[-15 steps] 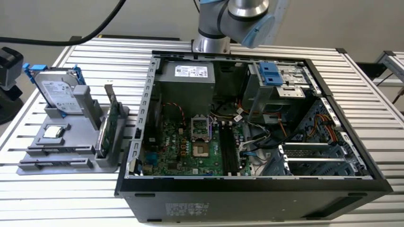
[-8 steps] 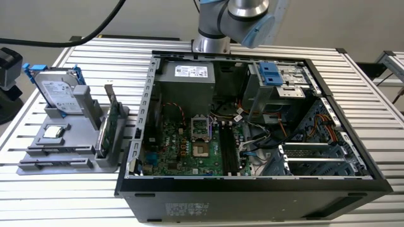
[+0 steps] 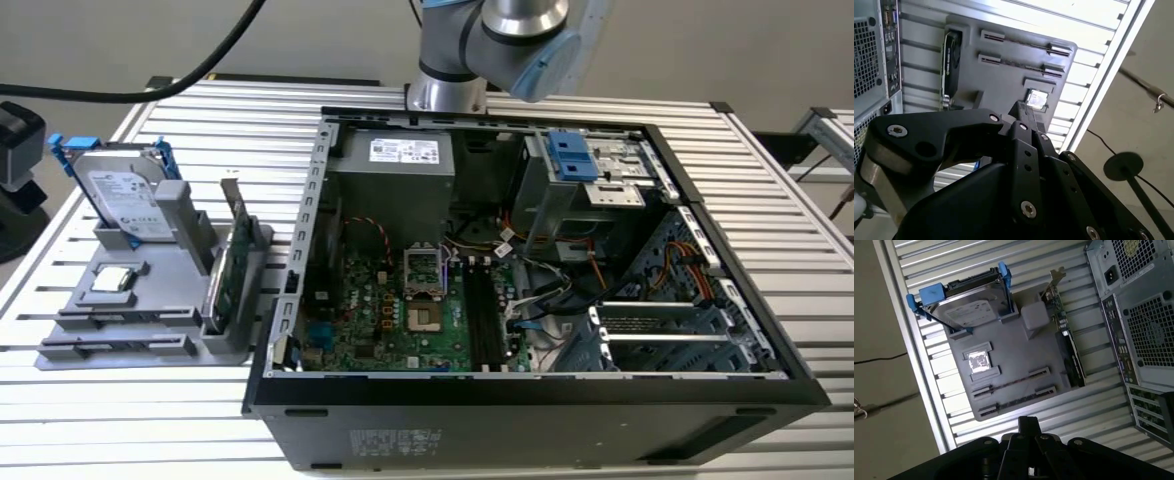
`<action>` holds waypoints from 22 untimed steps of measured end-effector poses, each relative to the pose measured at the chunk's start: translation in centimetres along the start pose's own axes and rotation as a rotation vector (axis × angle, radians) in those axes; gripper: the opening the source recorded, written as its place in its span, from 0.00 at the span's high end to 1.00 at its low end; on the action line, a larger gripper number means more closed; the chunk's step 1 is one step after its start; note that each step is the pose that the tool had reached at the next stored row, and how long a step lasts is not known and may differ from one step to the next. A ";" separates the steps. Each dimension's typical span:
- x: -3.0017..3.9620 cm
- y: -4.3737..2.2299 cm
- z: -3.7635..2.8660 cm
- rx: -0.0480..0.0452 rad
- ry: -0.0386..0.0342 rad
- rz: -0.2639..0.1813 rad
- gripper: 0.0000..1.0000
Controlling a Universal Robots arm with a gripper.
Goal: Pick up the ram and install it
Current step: 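Pick up the ram and move it above insertion slot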
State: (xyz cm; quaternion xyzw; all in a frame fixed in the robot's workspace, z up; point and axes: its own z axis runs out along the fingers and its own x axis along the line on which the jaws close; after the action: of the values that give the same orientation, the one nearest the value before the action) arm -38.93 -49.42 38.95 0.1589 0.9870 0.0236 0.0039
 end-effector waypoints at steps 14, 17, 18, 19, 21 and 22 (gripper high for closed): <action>0.04 -0.02 0.00 0.0000 -0.0020 0.041 1.00; 0.08 -0.02 0.00 0.0000 -0.0028 0.060 1.00; 0.11 -0.04 0.00 0.0000 -0.0039 0.082 1.00; 0.14 -0.05 0.00 0.0000 -0.0046 0.096 1.00; 0.15 -0.05 0.00 0.0000 -0.0051 0.106 1.00; 0.15 -0.05 0.00 0.0000 -0.0053 0.110 1.00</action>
State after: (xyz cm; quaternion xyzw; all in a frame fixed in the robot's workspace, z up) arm -39.10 -49.42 38.95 0.2131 0.9767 0.0233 0.0053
